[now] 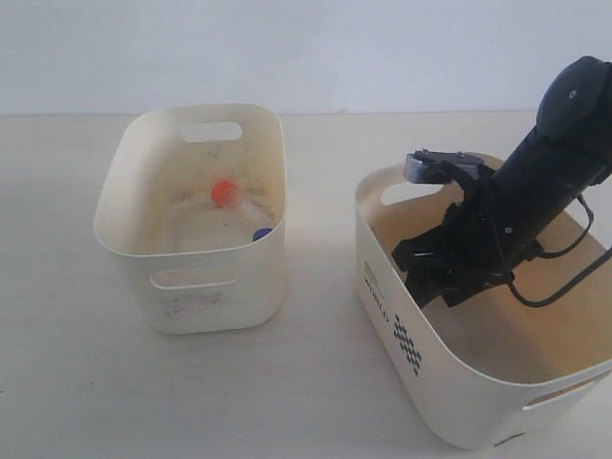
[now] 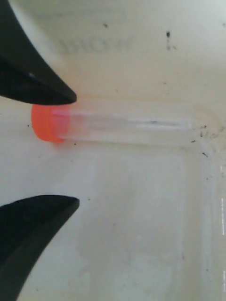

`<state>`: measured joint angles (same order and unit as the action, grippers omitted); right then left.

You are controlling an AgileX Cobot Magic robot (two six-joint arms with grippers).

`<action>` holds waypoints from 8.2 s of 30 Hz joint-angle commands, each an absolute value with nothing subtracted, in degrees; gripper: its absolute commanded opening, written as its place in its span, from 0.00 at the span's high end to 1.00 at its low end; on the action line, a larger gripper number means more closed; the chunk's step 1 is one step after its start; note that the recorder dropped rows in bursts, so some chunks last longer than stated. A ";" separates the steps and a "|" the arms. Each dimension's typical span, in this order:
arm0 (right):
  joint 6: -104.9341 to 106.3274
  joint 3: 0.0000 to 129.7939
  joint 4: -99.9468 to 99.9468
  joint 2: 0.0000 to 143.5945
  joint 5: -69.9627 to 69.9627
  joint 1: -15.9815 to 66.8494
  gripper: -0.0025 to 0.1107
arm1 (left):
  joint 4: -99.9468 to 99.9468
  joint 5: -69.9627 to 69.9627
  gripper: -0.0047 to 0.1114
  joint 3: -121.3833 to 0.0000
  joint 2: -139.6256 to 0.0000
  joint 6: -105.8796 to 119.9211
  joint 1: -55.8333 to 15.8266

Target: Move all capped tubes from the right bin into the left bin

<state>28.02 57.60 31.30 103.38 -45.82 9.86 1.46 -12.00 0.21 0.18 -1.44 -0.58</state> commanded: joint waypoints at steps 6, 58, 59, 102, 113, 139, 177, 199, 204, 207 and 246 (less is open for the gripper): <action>32.57 57.31 37.42 105.82 -45.16 9.81 0.50 | 1.10 -11.60 0.92 0.00 0.00 -2.10 -0.56; 33.58 57.31 36.64 108.83 -42.78 9.81 0.98 | 1.10 -11.60 0.92 0.00 0.00 -2.10 -0.56; 33.46 57.31 36.64 108.27 -42.78 9.81 0.98 | 1.10 -11.60 0.92 0.00 0.00 -2.10 -0.56; 28.91 55.87 33.83 95.50 -42.91 9.83 0.68 | 1.10 -11.60 0.92 0.00 0.00 -2.10 -0.56; 29.26 55.97 34.21 96.64 -41.22 9.72 0.89 | 1.10 -11.60 0.92 0.00 0.00 -2.10 -0.56; 39.56 52.81 43.18 102.78 -38.00 9.84 0.45 | 1.10 -11.60 0.92 0.00 0.00 -2.10 -0.56; 39.46 52.71 42.17 109.54 -35.71 9.84 0.78 | 1.10 -11.60 0.92 0.00 0.00 -2.10 -0.56; 38.98 52.82 41.30 99.53 -34.27 9.71 0.98 | 1.10 -11.60 0.92 0.00 0.00 -2.10 -0.56; 37.38 52.82 40.36 98.38 -34.14 9.71 0.98 | 1.10 -11.60 0.92 0.00 0.00 -2.10 -0.56; 35.03 52.82 38.72 97.26 -34.14 9.71 0.98 | 1.10 -11.60 0.92 0.00 0.00 -2.10 -0.56; 58.38 70.47 85.21 99.96 -16.66 31.99 0.97 | 1.10 -11.60 0.92 0.00 0.00 -2.10 -0.56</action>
